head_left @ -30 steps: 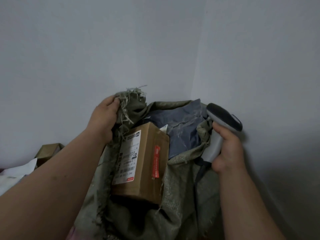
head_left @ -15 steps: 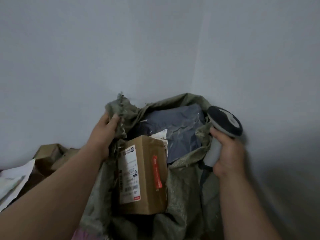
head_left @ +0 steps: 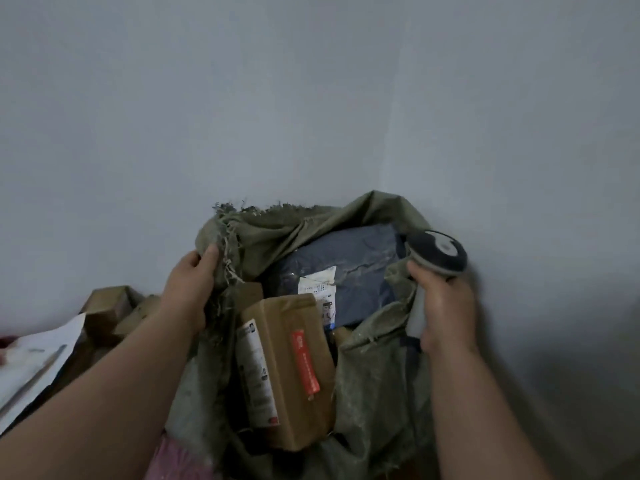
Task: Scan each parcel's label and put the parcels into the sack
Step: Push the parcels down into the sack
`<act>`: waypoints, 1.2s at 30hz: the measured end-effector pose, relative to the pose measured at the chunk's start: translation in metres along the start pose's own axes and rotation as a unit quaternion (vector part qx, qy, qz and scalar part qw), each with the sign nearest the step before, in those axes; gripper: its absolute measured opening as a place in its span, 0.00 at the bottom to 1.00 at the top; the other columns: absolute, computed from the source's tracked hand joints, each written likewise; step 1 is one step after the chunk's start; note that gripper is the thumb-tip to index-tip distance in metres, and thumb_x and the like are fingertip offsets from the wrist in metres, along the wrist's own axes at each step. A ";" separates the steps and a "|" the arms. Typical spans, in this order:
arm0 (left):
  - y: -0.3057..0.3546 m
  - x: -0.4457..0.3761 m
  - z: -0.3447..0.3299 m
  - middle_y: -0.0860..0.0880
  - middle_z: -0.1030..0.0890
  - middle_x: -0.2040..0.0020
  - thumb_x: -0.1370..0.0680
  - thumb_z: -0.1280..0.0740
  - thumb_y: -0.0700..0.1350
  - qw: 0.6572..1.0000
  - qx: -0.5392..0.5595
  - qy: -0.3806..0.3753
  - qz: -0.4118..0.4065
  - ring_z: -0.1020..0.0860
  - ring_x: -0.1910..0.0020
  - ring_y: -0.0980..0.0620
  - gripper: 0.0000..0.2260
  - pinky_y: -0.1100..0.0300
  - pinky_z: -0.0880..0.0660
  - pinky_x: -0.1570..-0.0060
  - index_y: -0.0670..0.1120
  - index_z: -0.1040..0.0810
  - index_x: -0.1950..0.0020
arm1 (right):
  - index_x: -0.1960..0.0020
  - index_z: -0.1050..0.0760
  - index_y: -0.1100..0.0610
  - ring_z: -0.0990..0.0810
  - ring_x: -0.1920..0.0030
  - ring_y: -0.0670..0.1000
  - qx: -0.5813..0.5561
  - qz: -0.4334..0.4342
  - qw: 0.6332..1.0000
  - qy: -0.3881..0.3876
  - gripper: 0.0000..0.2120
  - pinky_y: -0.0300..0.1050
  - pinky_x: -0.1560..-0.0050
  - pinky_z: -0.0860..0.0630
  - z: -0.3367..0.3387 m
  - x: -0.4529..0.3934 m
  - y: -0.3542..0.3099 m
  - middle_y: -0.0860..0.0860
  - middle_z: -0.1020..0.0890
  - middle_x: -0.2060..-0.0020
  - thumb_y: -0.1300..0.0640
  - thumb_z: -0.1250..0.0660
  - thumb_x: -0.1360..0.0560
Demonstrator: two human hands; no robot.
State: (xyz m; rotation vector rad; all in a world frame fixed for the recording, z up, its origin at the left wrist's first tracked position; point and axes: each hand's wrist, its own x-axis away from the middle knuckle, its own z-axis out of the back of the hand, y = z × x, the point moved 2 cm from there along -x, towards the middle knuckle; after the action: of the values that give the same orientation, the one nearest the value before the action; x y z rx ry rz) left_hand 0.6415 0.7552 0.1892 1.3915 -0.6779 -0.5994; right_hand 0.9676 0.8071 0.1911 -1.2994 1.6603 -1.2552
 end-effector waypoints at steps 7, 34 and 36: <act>-0.018 0.054 0.045 0.52 0.29 0.33 0.39 0.26 0.66 0.998 -0.003 -0.040 -0.052 0.25 0.40 0.47 0.48 0.49 0.24 0.47 0.58 0.39 0.22 | 0.43 0.19 0.56 0.18 0.44 0.56 0.006 0.031 0.998 0.059 0.16 0.56 0.38 0.22 0.021 0.026 0.002 0.52 0.16 0.48 0.58 0.22 0.29; -0.034 0.178 0.046 0.37 0.15 0.46 0.26 0.50 0.76 0.908 0.353 -0.116 0.194 0.16 0.50 0.37 0.41 0.44 0.19 0.55 0.43 0.14 0.46 | 0.28 0.27 0.55 0.19 0.41 0.59 0.134 -0.132 0.973 -0.130 0.33 0.60 0.35 0.24 0.034 0.127 0.038 0.55 0.18 0.40 0.49 0.22 0.31; -0.050 0.183 0.047 0.36 0.18 0.41 0.27 0.50 0.77 0.899 0.350 -0.137 0.224 0.18 0.44 0.35 0.42 0.40 0.23 0.47 0.44 0.18 0.38 | 0.29 0.27 0.55 0.19 0.41 0.59 0.151 -0.149 0.965 -0.152 0.33 0.60 0.34 0.24 0.033 0.134 0.040 0.55 0.18 0.41 0.49 0.22 0.31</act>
State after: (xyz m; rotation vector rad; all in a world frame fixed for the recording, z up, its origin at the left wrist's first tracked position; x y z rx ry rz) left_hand 0.7313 0.5846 0.1563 1.7337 -1.5004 -0.1699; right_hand 0.9481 0.6705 0.1500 -1.4961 1.0428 -1.3383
